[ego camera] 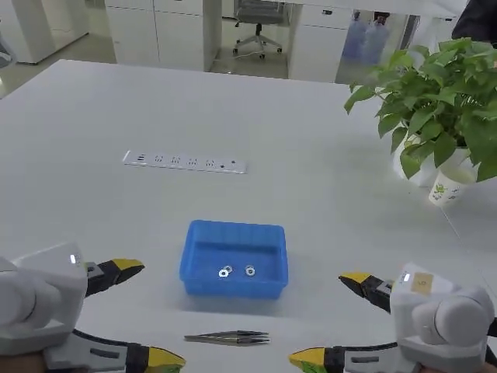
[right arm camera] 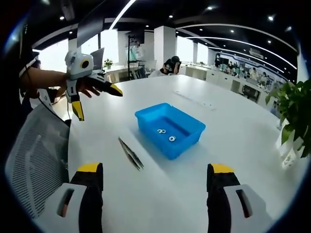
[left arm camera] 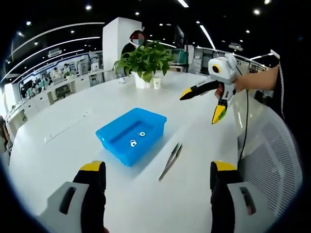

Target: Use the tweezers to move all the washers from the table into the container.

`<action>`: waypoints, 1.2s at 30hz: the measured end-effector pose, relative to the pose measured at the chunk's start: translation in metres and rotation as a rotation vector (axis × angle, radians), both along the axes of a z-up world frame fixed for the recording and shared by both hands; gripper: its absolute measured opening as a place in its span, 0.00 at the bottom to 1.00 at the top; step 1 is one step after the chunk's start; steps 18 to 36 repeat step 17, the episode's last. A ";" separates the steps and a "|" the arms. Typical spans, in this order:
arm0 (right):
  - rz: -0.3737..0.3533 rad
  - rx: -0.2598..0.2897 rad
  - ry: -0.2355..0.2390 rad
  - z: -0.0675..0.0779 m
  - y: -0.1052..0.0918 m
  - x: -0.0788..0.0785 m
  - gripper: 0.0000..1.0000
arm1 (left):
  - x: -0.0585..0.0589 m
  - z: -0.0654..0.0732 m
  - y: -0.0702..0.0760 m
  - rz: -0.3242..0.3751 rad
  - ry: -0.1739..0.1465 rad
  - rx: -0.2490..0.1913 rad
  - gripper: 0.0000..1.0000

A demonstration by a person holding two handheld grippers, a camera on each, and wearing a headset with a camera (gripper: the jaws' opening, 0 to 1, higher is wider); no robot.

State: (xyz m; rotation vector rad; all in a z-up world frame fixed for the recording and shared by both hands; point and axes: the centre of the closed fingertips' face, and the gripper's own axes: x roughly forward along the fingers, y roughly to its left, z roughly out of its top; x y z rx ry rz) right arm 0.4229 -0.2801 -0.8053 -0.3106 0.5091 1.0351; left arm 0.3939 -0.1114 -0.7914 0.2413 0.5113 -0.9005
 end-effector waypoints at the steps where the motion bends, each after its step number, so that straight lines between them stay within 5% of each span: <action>1: -0.001 0.006 0.003 0.001 -0.001 -0.001 0.91 | 0.000 0.001 -0.001 0.000 0.000 -0.005 0.95; 9: -0.012 0.018 0.016 0.006 0.000 -0.003 1.00 | -0.004 0.006 -0.002 0.008 0.013 -0.006 0.99; 36: -0.002 0.005 0.029 0.000 0.004 -0.006 1.00 | -0.002 0.003 -0.005 0.001 0.006 0.015 0.99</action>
